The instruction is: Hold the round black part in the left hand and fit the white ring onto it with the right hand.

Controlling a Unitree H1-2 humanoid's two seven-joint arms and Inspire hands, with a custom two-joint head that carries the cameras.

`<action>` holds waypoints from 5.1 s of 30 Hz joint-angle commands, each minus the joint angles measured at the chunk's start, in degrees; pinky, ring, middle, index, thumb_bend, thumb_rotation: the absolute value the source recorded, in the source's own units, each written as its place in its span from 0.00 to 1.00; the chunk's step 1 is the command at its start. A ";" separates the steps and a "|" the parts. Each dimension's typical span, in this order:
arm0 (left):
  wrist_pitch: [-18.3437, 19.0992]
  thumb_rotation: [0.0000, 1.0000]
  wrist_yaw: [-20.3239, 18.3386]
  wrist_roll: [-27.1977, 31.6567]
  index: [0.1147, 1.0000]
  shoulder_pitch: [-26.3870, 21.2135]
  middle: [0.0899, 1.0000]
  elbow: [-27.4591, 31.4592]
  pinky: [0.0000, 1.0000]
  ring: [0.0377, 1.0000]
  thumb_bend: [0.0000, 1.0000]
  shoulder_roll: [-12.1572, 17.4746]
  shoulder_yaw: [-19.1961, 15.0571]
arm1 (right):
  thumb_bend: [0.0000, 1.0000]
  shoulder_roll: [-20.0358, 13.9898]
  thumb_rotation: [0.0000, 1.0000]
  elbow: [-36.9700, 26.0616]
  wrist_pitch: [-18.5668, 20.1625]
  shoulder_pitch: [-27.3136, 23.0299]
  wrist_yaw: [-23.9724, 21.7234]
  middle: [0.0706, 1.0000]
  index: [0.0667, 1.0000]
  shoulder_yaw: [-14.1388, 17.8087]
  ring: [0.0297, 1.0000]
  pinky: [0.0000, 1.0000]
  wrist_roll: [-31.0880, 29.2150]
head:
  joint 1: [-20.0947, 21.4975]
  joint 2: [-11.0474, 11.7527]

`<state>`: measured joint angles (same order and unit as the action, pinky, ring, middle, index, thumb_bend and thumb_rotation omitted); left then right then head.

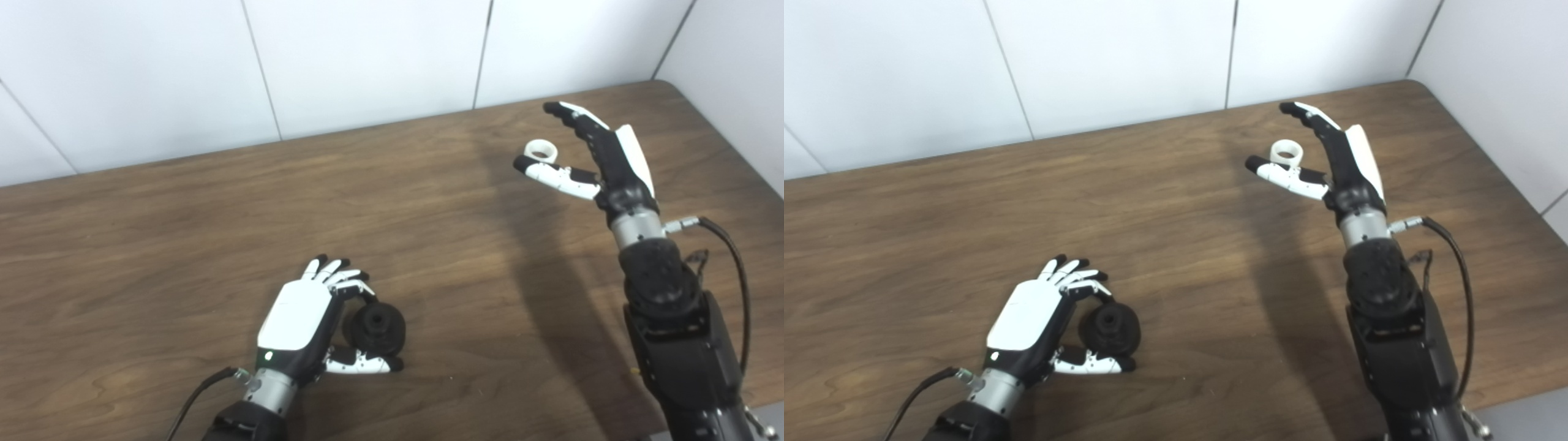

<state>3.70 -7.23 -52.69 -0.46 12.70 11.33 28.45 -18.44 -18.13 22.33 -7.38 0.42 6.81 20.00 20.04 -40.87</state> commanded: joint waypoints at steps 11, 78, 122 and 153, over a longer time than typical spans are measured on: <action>-1.22 0.06 0.21 -0.92 0.42 2.30 0.78 -3.93 1.00 0.90 0.52 2.65 -0.91 | 0.72 -6.09 0.37 8.66 -0.30 -9.05 1.03 0.89 0.78 -1.77 0.89 0.84 8.43 | 3.27 1.97; -1.76 0.05 2.19 -1.42 0.42 3.82 0.77 -4.57 1.00 0.89 0.52 1.25 -0.90 | 0.79 -13.89 0.25 38.62 4.57 -27.45 -12.04 0.92 0.63 -14.21 1.00 0.97 18.90 | 2.00 2.90; -1.19 0.05 1.75 -2.43 0.42 3.69 0.77 -4.15 1.00 0.90 0.52 0.76 -0.63 | 0.52 -14.09 0.13 37.55 1.28 -26.39 -7.86 0.85 0.45 -15.69 0.96 0.93 15.10 | 1.50 2.44; 2.17 0.05 -0.31 -3.52 0.42 3.85 0.77 -3.22 1.00 0.91 0.52 -1.41 0.91 | 0.52 -14.01 0.13 7.72 3.57 -24.47 -29.14 0.82 0.45 -26.23 0.95 1.00 20.47 | -7.05 0.01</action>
<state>3.44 -3.08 -54.05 1.75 11.20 9.22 28.35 -32.32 -7.72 26.08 -29.64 -28.18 -19.66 39.61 13.45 -40.69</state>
